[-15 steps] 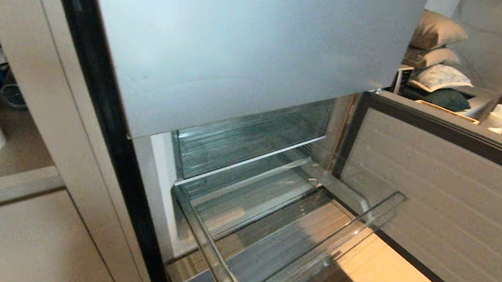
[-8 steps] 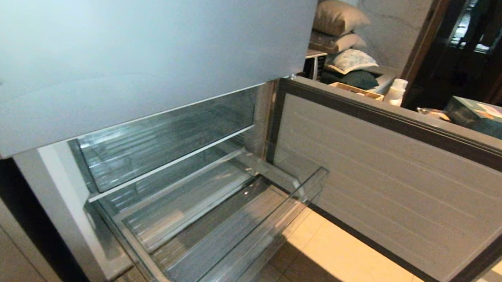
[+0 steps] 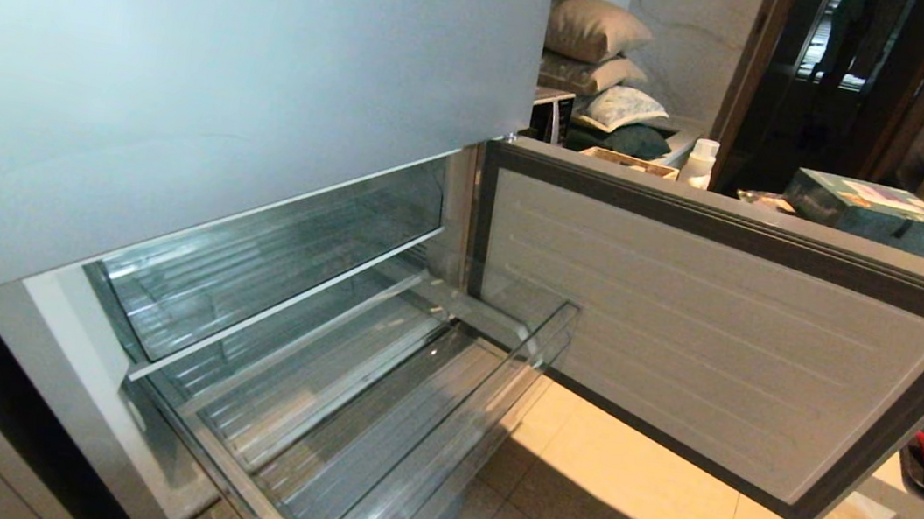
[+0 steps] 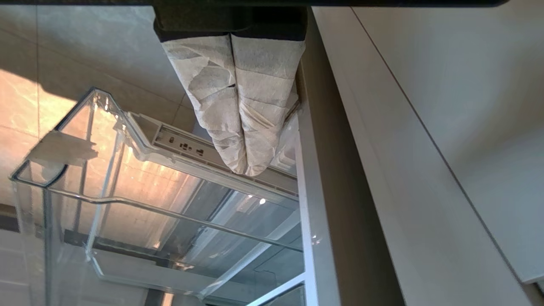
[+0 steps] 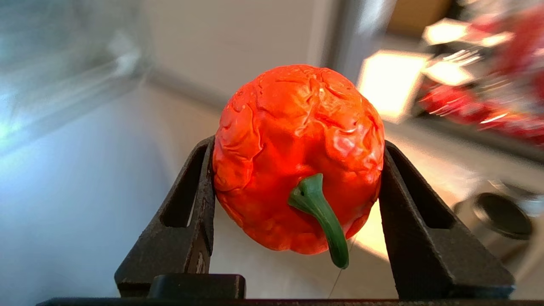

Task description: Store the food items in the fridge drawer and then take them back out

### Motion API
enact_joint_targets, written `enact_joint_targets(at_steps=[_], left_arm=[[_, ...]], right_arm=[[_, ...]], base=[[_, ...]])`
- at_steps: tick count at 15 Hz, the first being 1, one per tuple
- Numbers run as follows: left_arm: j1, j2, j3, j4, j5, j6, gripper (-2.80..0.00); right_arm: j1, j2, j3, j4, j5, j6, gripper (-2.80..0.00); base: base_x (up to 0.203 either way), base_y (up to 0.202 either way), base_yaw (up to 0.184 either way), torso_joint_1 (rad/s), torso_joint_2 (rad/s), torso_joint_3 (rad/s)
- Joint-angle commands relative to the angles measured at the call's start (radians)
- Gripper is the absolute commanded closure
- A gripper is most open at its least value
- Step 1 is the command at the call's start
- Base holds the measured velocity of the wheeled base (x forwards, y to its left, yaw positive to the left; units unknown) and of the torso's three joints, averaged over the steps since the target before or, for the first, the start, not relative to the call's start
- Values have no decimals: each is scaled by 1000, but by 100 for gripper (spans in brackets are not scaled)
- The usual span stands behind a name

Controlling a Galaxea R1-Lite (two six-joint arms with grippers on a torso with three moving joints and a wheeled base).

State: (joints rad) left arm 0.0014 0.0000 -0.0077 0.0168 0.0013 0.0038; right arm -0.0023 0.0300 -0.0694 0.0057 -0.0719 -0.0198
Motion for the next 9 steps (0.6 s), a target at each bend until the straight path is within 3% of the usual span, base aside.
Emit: enact_joint_targets(at_steps=[1, 3, 5, 9], left_arm=[[0, 0, 0, 0, 0, 1, 0], [0, 0, 0, 0, 0, 1, 0], [0, 0, 0, 0, 0, 0, 0], [0, 0, 0, 0, 0, -1, 0]], right_arm=[[-11, 145, -113, -7, -85, 63, 0], [-96, 332, -245, -10, -120, 176, 0], [-267, 497, -339, -44, -107, 245, 0], [-601, 828, -453, -305, -9, 288, 0]], base=[[0, 0, 0, 0, 0, 0], [0, 0, 0, 0, 0, 0], [0, 0, 0, 0, 0, 0], [0, 0, 0, 0, 0, 0]])
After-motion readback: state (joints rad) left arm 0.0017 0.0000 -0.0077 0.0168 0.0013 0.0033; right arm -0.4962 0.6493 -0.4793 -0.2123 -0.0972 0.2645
